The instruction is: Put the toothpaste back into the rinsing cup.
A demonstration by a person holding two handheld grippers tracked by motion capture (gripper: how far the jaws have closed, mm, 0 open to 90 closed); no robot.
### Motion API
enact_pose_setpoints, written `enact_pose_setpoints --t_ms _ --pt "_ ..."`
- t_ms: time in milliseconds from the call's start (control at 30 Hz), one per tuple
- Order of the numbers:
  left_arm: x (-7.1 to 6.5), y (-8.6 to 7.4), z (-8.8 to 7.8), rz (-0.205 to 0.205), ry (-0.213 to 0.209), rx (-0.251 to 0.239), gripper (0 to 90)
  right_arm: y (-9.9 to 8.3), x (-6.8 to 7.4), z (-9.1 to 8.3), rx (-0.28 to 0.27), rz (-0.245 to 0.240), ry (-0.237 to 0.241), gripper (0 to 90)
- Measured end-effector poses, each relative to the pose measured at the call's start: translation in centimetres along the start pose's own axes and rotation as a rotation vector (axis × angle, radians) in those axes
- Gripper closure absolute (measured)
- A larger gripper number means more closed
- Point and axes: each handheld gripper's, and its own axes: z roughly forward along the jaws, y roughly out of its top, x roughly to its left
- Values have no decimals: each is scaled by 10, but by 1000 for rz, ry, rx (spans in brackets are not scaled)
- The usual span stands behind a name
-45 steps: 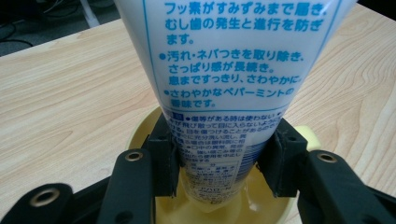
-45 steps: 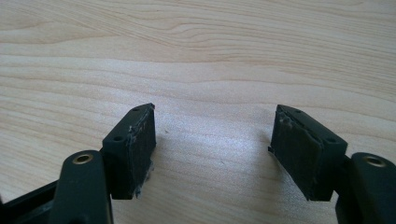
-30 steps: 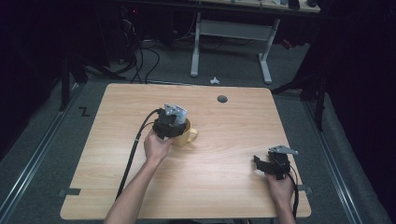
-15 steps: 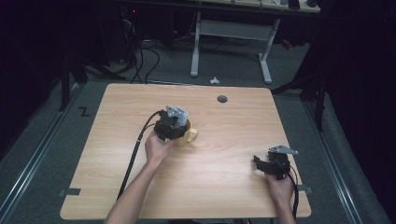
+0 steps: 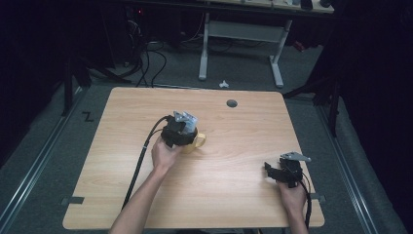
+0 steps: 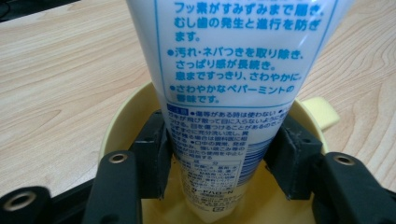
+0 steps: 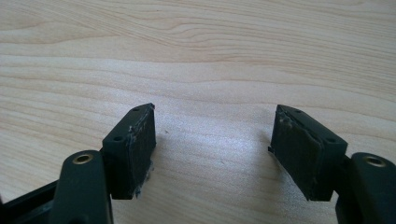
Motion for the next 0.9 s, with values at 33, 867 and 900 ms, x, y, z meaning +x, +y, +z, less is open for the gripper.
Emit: enact_pose_setpoints --t_ms 33,867,900 --pt "0 0 0 0 -1 1 447 0 0 0 0 0 0 309" --pt "8 7 -27 -28 -2 -99 349 0 0 0 0 0 1 309" --pt "8 8 -29 -27 -7 -104 344 0 0 0 0 0 0 310"
